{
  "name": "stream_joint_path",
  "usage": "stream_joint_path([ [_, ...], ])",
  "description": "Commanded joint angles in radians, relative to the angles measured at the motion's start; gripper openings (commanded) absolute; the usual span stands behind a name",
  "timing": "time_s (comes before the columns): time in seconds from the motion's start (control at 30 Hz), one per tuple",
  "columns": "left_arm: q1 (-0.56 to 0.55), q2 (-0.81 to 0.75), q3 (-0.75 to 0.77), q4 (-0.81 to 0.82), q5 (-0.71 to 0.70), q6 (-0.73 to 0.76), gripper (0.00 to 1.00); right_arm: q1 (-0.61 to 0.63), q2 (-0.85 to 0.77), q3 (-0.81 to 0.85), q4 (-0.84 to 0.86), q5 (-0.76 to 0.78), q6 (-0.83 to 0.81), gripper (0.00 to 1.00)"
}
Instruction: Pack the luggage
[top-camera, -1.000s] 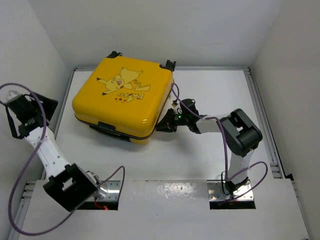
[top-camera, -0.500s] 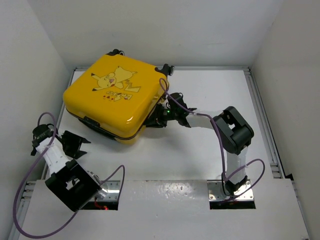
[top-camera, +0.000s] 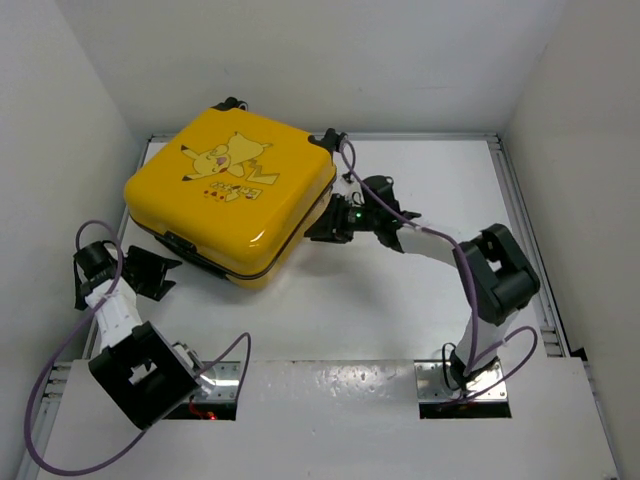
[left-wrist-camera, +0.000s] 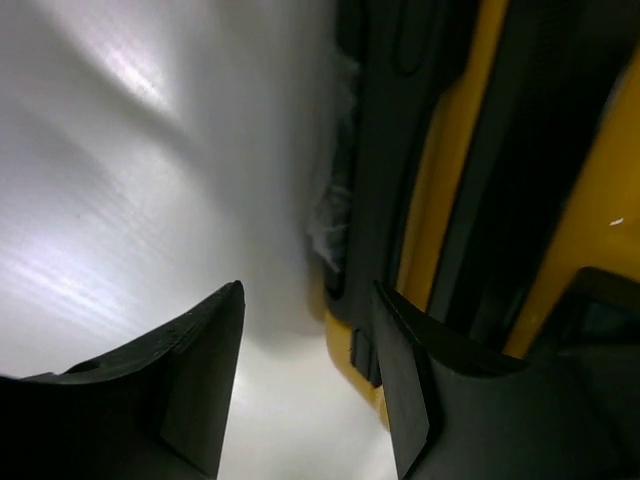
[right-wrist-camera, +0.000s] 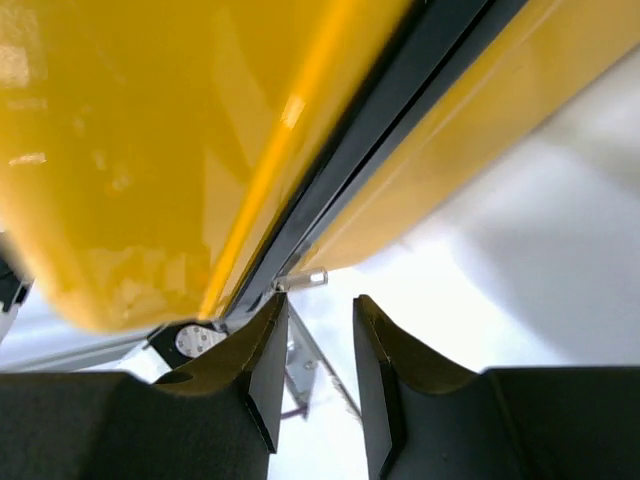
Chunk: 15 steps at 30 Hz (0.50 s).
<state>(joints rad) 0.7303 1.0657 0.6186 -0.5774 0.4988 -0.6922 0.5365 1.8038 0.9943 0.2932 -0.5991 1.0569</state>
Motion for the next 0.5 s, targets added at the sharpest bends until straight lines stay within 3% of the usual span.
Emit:
stream_joint_path([
  [0.0, -0.023, -0.01, -0.003, 0.129, 0.03, -0.068, 0.59, -0.049, -0.09, -0.042, 0.001, -0.037, -0.132, 0.33],
  [0.47, -0.213, 0.103, -0.1, 0.373, -0.075, -0.225, 0.5, -0.201, -0.195, -0.132, -0.062, -0.056, -0.281, 0.31],
])
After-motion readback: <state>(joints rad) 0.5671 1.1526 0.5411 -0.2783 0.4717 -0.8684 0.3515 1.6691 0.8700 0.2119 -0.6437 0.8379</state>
